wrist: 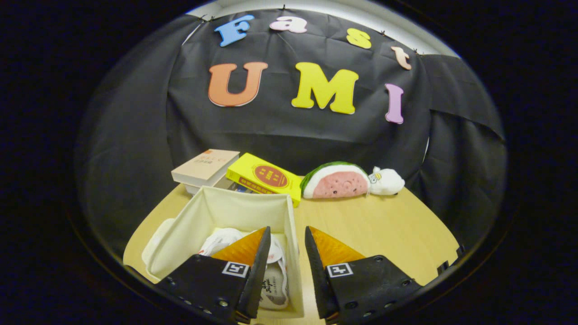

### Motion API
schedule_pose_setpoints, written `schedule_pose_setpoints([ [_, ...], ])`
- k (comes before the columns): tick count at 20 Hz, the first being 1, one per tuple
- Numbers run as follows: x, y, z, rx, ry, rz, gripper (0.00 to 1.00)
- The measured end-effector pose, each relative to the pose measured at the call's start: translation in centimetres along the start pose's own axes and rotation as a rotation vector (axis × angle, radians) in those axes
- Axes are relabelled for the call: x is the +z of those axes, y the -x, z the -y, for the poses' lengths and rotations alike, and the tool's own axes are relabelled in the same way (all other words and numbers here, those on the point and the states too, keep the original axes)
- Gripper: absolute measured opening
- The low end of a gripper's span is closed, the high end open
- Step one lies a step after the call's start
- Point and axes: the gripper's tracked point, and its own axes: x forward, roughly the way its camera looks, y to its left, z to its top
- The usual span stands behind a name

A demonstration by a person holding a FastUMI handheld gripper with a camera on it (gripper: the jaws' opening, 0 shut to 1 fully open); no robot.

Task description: Open the storage box then place both shoes into the box .Put the left shoe in first, then the right shoe, with the right side of both shoes facing outward in a uniform manner.

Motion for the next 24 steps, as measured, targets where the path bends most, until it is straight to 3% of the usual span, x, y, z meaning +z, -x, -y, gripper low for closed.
schedule_pose_setpoints([
  [3,0.8,2.4,2.4,0.007,-0.022,0.077,0.55],
  [8,-0.3,4.3,7.3,0.025,-0.057,0.158,0.88],
  [10,-0.8,4.9,9.7,0.017,-0.065,0.198,0.95],
  [13,-0.6,6.6,12.9,-0.009,-0.025,0.292,0.95],
  [18,-3.1,9.0,14.5,0.084,-0.024,0.309,0.96],
  [24,-2.5,11.2,18.9,0.126,0.007,0.414,0.95],
])
